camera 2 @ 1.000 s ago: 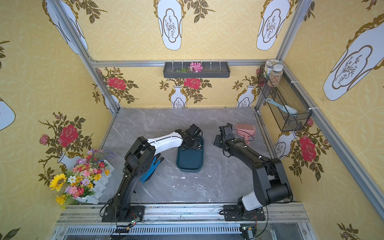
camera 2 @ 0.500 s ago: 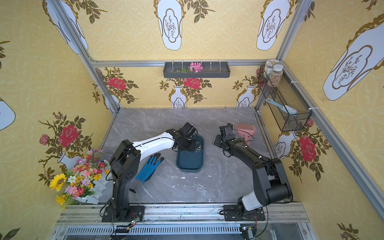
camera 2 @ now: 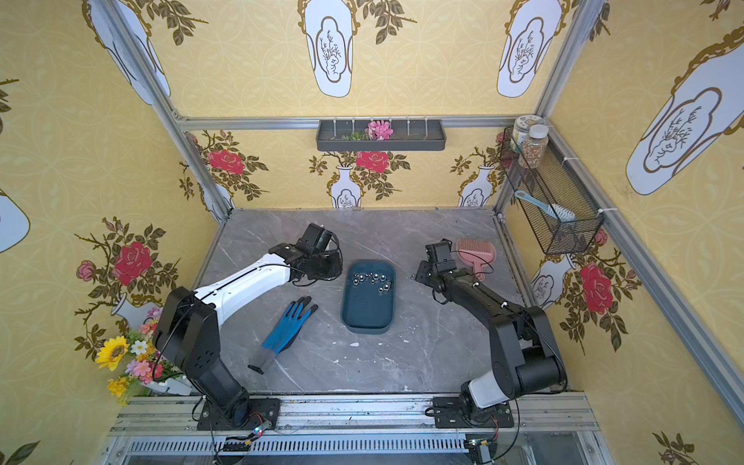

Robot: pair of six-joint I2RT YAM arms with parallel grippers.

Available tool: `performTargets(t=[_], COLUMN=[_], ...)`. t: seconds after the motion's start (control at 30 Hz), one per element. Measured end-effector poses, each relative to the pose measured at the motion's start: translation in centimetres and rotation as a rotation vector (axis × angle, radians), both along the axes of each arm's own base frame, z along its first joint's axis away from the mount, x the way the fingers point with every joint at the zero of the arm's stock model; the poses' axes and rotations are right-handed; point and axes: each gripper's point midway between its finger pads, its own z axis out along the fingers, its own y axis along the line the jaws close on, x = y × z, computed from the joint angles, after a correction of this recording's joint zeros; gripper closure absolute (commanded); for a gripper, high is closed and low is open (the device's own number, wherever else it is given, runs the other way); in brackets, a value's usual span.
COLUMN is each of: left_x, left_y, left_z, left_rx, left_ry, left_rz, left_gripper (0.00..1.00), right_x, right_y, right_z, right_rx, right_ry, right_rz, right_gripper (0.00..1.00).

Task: Take out the wing nut from the storage box
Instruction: Place the nut at the center of the board.

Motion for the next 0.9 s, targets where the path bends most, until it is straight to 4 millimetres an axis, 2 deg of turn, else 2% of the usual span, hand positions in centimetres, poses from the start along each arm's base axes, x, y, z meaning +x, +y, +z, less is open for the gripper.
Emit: performTargets(t=[0.07, 0.17, 0.3, 0.4, 0.77, 0.9], left_x=[0.3, 0.4, 0.6, 0.9, 1.0, 0.8], left_y=[1.4, 2.1, 2.6, 2.5, 2.4, 2.6], left_z=[-1.0, -2.5, -5.7, -7.4, -9.9, -10.4], left_rx=[0.037, 0.072, 0.118, 0.136, 0.15, 0.158], left_ry=[0.008, 0.032, 0.092, 0.124, 0.167, 0.178], left_rz=[0.036, 0.053, 0.064, 0.067, 0.085, 0.089], left_gripper=[0.71, 0.71, 0.73, 0.73, 0.73, 0.66], right_x=[0.0, 0.0, 0.0, 0.0, 0.0, 0.0], right_y=[0.0, 0.0, 0.0, 0.0, 0.0, 0.2], right_z=[0.0, 0.0, -0.2, -0.2, -0.5, -0.7], right_rx=[0.001, 0.001, 0.001, 0.001, -0.001, 0.004], right_ry=[0.0, -0.001, 0.005, 0.005, 0.013, 0.018], right_rz=[0.0, -0.001, 0.0, 0.0, 0.0, 0.005], right_gripper=[0.44, 0.44, 0.44, 0.44, 0.44, 0.43])
